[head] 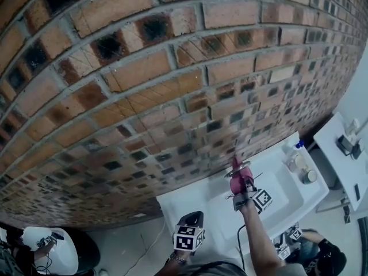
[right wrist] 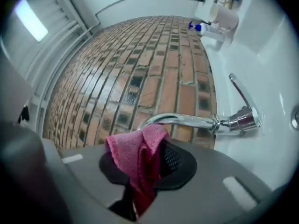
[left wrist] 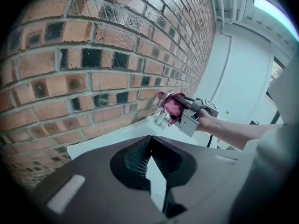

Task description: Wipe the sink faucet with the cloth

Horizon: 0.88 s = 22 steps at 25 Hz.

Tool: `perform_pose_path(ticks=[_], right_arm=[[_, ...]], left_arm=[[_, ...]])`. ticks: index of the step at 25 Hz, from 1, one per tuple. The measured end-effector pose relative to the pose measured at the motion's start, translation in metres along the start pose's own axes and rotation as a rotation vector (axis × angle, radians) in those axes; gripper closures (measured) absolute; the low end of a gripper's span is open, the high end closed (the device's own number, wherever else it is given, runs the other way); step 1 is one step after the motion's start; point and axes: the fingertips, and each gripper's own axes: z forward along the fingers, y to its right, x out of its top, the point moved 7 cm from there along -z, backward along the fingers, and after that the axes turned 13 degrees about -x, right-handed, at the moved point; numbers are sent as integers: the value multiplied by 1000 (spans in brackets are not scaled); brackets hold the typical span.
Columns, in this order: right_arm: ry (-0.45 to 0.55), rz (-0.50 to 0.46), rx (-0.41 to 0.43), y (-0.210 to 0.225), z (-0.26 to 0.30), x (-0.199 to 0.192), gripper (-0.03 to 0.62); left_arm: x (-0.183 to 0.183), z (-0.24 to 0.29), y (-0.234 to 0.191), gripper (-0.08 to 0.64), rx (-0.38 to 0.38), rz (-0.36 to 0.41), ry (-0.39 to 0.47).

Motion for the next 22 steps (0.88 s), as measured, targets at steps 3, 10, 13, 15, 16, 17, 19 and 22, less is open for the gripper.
perform_pose_path(ticks=[3,10,13,15,16,17,19,22], right_arm=[[88,65,-11,3,0,20,512],[244,20,-354,50,-15,49,511],[281,-225,-516,49,-18,70,511],[212,-448,-603,50,-4,75,511],[143,-591,-642,51,7,72,511],[65,-743,-669,51,17,67,511],[-79,-1023,-686,53,31,52,511],[-291,-1245,-644,59,33,23,512]], left_arm=[[0,1,1,544,-1,3,0],[-5,-5,-3,544,13,-9,-6],[-4,-6,-6,543,21,-13,-3],[-3,-5,-8,543,21,-15,-5],[-3,-4,-8,545,18,-14,-6],[-3,-3,-6,543,13,-12,-7],[-3,0,-3,543,3,-3,-12],[-2,3,0,543,-5,6,-17]])
